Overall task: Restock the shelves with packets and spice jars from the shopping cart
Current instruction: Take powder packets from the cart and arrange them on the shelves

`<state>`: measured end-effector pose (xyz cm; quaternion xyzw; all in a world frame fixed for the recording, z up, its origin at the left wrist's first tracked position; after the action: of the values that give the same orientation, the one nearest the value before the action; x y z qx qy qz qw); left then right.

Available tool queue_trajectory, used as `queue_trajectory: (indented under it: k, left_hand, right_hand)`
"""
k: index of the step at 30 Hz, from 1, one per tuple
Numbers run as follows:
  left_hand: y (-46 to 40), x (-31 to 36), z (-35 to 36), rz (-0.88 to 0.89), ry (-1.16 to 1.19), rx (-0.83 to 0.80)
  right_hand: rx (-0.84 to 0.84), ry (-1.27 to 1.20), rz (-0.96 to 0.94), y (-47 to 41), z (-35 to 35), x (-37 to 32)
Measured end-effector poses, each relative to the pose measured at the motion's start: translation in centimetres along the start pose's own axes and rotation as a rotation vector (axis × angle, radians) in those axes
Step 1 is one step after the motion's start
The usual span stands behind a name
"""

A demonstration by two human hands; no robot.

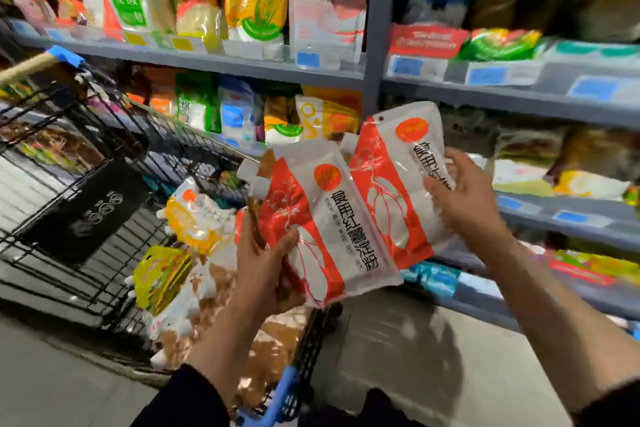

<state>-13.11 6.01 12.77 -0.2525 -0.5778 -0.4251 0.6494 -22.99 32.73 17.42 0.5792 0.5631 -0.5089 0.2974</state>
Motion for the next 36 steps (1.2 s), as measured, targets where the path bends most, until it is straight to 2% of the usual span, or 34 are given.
queue_trajectory:
  k: [5, 9, 15, 22, 26, 31, 36]
  left_hand:
    - [2.8, -4.9, 9.0, -0.112, -0.026, -0.358]
    - [6.4, -10.5, 12.9, -0.186, -0.074, -0.452]
    - [8.6, -20.8, 14.5, -0.33, -0.33, -0.399]
    - [9.1, -28.9, 19.1, -0.458, -0.244, -0.314]
    - [7.1, -34.2, 22.2, -0.584, -0.218, -0.32]
    - [1.9, -42.2, 26.1, -0.545, -0.145, -0.359]
    - [-3.9, -48.8, 29.2, -0.507, -0.077, -0.535]
  right_hand:
    - [0.268, 0.023, 0.137, 5.0, -11.8, 4.0]
    - [0.387, 0.029, 0.315, 9.5, -18.0, 10.2]
    - [0.404, 0.027, 0.528, 12.8, -21.6, 21.1]
    - [0.386, -0.13, 0.726, 11.1, -21.8, 31.6]
    - [0.405, -0.154, 0.726, 8.2, -21.6, 37.1]
    - [0.47, -0.177, 0.633, 3.9, -20.1, 45.1]
    - [0.551, -0.193, 0.497, -0.2, -18.5, 52.4]
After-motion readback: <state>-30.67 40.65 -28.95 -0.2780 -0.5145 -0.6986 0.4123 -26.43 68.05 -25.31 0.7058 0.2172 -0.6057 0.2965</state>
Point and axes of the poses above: each hand's wrist, its own y-axis away from the middle knuckle, its own z-axis out of the palm, x = y × z, the point moved 4 cm from there along -y, towards the middle knuckle, and after that the axes turned 9 degrees about x, right-handed, at the moved point
